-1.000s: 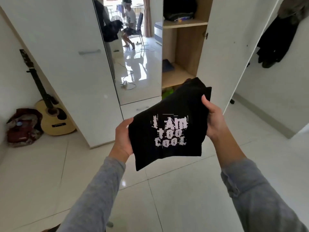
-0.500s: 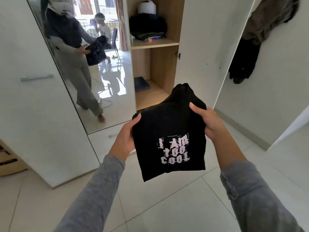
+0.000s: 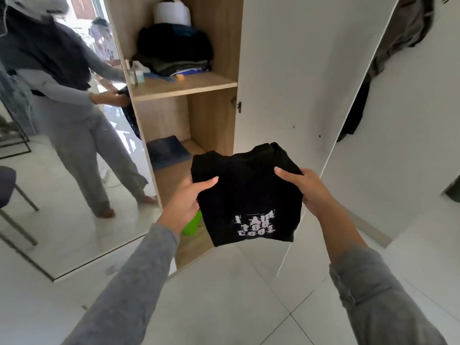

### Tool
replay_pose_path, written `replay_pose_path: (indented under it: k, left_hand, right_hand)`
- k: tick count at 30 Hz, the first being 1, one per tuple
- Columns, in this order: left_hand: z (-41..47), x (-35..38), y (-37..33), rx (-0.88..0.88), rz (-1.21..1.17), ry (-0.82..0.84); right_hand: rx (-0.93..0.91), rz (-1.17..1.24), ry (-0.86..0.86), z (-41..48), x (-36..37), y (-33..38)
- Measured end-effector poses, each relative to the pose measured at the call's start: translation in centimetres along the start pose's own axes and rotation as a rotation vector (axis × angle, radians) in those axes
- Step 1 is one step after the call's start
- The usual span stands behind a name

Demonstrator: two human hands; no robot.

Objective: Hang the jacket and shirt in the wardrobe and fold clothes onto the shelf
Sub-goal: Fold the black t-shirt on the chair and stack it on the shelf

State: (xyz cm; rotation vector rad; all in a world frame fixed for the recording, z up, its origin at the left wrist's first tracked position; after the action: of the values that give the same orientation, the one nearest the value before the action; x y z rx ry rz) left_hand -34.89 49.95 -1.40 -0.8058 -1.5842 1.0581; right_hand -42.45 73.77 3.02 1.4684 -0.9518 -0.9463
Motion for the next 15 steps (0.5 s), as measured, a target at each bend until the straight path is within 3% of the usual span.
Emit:
replay_pose_path:
  k: [7, 15]
  left_hand:
    - [14.1, -2.1, 0.0, -0.054, -0.054, -0.08]
    - [26.0, -8.3, 0.0, 0.016, -0.014, -0.34]
  right_hand:
    - [-0.068, -0.071, 0.063, 16.9, -0.2, 1.4]
    - [-0.159, -0.425, 0.155, 32.9, 4.5, 1.7]
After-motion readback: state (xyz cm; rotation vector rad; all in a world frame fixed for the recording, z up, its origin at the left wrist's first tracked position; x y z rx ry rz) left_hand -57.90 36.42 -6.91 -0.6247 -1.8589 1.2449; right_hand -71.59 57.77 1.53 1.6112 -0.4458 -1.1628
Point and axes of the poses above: each hand's wrist, its own z-axis towards the middle knuckle, its own x-axis out of the palm, y = z × x, the point moved 4 cm from there along z, towards the middle knuckle, and after that the axes turned 1 degree about y, right-handed, at the moved point
